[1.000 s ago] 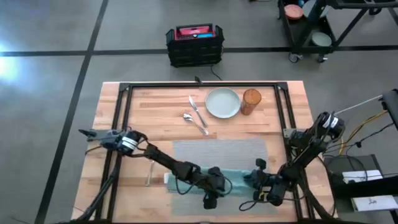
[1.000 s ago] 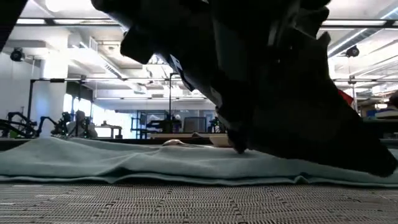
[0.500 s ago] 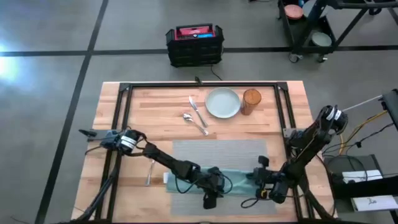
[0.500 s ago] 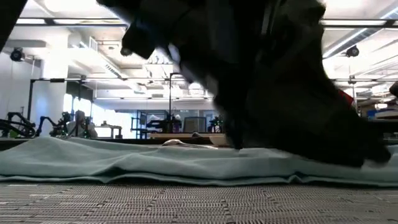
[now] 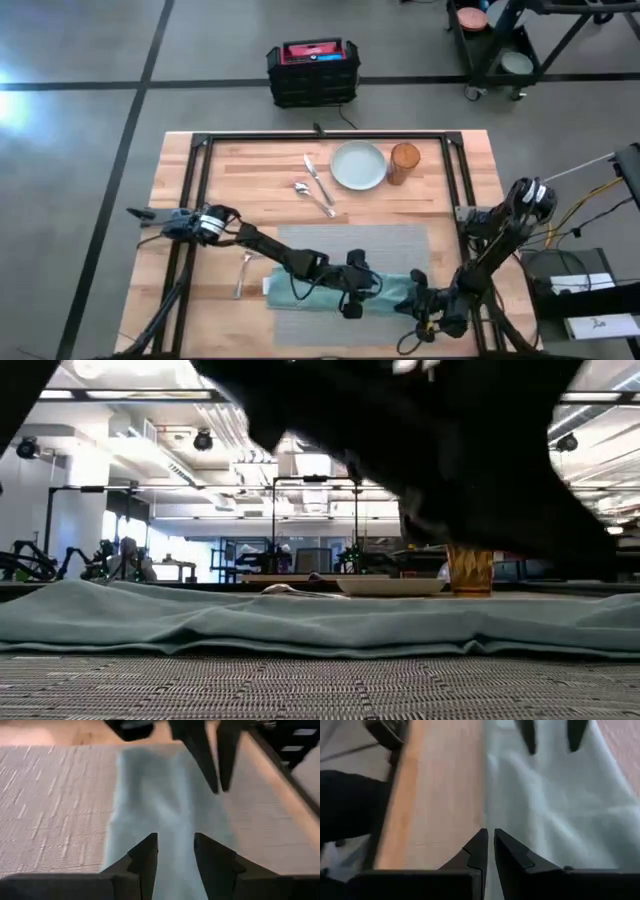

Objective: Set table place
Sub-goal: Fold the blue napkin on the gray placemat

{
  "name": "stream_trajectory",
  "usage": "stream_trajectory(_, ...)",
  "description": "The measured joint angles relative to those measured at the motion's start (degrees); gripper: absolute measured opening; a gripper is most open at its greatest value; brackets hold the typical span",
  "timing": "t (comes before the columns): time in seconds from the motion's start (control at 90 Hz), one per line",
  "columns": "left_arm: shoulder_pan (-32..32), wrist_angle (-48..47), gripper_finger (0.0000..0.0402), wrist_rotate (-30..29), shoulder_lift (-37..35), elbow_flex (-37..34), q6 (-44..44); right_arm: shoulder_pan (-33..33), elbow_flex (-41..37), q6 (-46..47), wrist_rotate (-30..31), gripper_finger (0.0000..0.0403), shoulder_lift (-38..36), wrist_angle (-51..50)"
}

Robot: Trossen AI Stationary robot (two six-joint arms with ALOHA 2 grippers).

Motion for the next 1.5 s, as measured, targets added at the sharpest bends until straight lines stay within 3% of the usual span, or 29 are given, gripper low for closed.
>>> stream_trajectory(0.278, 2.4, -0.7, 0.0114, -2.8, 2.6, -0.2, -3.7, 0.0, 1.5, 0.7, -2.6, 0.0018, 2.9, 0.0)
stream_trajectory(0.6, 2.9, -0.5, 0.0114, -3.0, 2.6, -0.6, -4.4, 0.4, 1.9, 0.1, -7.9, 0.0018, -0.3, -0.4)
stream_trajectory(0.667, 3.0, -0.5, 0.0114, -2.9, 2.6, -0.6, -4.4, 0.4, 1.9, -1.2, -6.4, 0.0018, -2.0, -1.3)
stream_trajectory(0.789, 2.9, -0.5, 0.0114, -2.9, 2.6, -0.6, -4.5, -0.1, 2.0, -1.5, 3.6, 0.0018, -3.2, -4.5)
stream_trajectory(0.856, 2.9, -0.6, 0.0114, -2.9, 2.6, -0.6, -4.4, -0.2, 1.9, -0.8, 5.5, 0.0018, -2.5, -6.2)
stream_trajectory(1.078, 2.9, -0.7, 0.0114, -2.9, 2.6, -0.6, -4.4, 1.0, 1.9, 3.3, 2.1, 0.0018, 1.2, -6.0)
stream_trajectory(1.389, 2.8, -0.7, 0.0114, -2.7, 2.6, -0.6, -4.4, 1.8, 2.1, 0.7, -9.3, 0.0018, -0.4, -5.2)
stream_trajectory(1.5, 2.9, -0.7, 0.0114, -2.7, 2.6, -0.6, -4.4, 1.5, 2.6, -3.4, -7.2, 0.0018, -2.4, -5.1)
